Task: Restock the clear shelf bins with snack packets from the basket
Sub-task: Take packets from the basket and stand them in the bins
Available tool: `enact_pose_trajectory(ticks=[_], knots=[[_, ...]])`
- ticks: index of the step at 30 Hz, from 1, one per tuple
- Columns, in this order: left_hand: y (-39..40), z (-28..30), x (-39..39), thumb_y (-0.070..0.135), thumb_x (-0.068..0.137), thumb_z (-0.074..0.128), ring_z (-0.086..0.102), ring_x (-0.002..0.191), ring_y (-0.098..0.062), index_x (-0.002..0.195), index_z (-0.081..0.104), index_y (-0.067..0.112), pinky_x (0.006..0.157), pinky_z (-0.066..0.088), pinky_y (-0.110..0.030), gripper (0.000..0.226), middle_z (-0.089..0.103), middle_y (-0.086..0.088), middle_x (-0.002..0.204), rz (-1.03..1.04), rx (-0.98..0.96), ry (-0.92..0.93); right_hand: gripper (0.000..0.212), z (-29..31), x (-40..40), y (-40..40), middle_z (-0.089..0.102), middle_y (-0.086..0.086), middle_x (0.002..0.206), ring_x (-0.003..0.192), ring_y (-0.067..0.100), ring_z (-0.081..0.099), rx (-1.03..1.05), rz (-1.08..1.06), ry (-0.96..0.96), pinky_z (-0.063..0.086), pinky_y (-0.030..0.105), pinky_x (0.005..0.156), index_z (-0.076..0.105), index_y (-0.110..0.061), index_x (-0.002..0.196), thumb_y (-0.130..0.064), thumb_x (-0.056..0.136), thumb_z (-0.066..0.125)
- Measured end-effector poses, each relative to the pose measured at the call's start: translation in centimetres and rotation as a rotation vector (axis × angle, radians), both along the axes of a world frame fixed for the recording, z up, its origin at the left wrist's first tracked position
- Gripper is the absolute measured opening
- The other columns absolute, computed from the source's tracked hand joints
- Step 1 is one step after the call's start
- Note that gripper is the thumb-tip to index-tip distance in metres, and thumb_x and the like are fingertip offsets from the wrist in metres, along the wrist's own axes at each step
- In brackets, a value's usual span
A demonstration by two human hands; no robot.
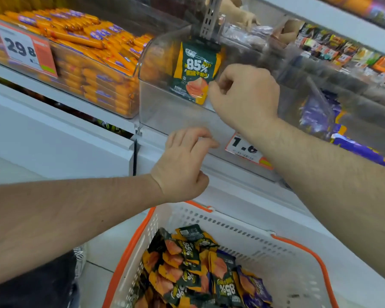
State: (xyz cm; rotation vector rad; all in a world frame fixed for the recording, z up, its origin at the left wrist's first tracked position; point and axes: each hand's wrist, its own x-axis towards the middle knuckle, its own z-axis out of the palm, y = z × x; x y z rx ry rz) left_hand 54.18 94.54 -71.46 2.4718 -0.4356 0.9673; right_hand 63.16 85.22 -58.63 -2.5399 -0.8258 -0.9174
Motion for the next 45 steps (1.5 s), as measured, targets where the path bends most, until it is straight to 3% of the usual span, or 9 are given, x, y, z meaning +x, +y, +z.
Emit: enact_pose_trajectory(ticks=[5,9,17,22,26,31,35,41,45], knots=[[-1.4,-3.0,-2.2,0.025,0.066,0.045,0.042,0.112,-0.032,0.117,0.052,0.014,0.091,0.03,-0.039,0.053,0.045,-0.006,0.121,-0.024,0.092,0.377,0.021,-5.8,-3.8,-4.2,0.054,0.002,0.056,0.055,0.026,0.053,0.133,0.322,-0.265,0.039,0.03,0.05,0.054,-0.016,0.057,-0.023,0.077,0.059],[-2.5,-5.8,-4.8,0.033,0.079,0.054,0.028,0.131,-0.026,0.135,0.041,0.022,0.106,0.02,-0.036,0.059,0.032,-0.002,0.138,-0.047,0.323,0.756,0.026,-15.0,-7.1,-9.1,0.055,-0.002,0.057,0.055,0.02,0.052,0.059,0.252,0.194,0.047,0.033,0.052,0.055,-0.014,0.056,-0.024,0.08,0.057],[-2.1,-7.3,-4.7,0.037,0.084,0.056,0.021,0.14,-0.025,0.137,0.039,0.03,0.118,0.017,-0.045,0.056,0.031,0.0,0.148,-0.063,0.331,0.973,0.021,-27.5,-9.8,-14.6,0.06,-0.007,0.076,0.081,0.017,0.061,-0.529,-0.076,1.217,0.053,0.033,0.073,0.062,-0.021,0.077,-0.036,0.09,0.059],[-1.8,-7.6,-4.6,0.032,0.085,0.054,0.022,0.139,-0.023,0.137,0.04,0.029,0.118,0.018,-0.042,0.054,0.034,0.001,0.146,-0.053,0.308,1.012,0.019,-29.6,-10.5,-12.4,0.054,-0.005,0.083,0.084,0.021,0.056,-0.552,-0.011,1.188,0.048,0.035,0.069,0.048,-0.024,0.076,-0.034,0.088,0.059],[-1.4,-7.5,-4.6,0.03,0.085,0.054,0.025,0.137,-0.022,0.136,0.041,0.028,0.114,0.019,-0.04,0.053,0.037,0.002,0.143,-0.041,0.291,1.04,0.031,-31.6,-10.9,-10.7,0.059,0.005,0.114,0.104,0.028,0.059,-0.592,-0.095,1.182,0.052,0.037,0.082,0.055,-0.02,0.113,-0.039,0.088,0.055],[-1.2,-7.5,-5.3,0.027,0.084,0.054,0.025,0.138,-0.021,0.135,0.043,0.028,0.117,0.019,-0.041,0.051,0.039,0.003,0.143,-0.052,0.254,1.067,0.022,-32.0,-11.2,-10.5,0.063,0.006,0.112,0.105,0.028,0.058,-0.729,-0.01,0.828,0.044,0.037,0.092,0.062,-0.017,0.108,-0.017,0.088,0.054],[-0.5,-7.7,-6.0,0.026,0.084,0.055,0.026,0.137,-0.018,0.132,0.044,0.029,0.116,0.022,-0.04,0.049,0.041,0.006,0.139,-0.075,0.298,1.026,0.016,-29.6,-10.6,-10.7,0.063,0.001,0.093,0.087,0.025,0.059,-0.497,-0.085,0.769,0.04,0.035,0.075,0.059,-0.017,0.092,-0.022,0.096,0.044],[0.0,-6.9,-6.0,0.058,0.081,0.06,0.024,0.139,-0.018,0.145,0.03,0.029,0.118,0.017,-0.036,0.076,0.034,0.005,0.146,-0.226,0.489,0.88,0.025,-23.8,-9.5,-11.0,0.069,0.015,0.094,0.065,0.017,0.06,0.258,-0.333,1.469,0.046,0.025,0.048,0.064,-0.005,0.103,-0.019,0.098,0.044],[-0.4,-6.6,-6.5,0.071,0.073,0.063,0.025,0.14,-0.018,0.15,0.019,0.027,0.119,0.019,-0.036,0.099,0.027,0.004,0.152,-0.222,0.47,0.946,0.027,-21.0,-9.6,-10.6,0.074,0.015,0.082,0.063,0.025,0.062,0.855,-0.428,1.776,0.038,0.027,0.058,0.062,-0.004,0.111,-0.015,0.098,0.042]])
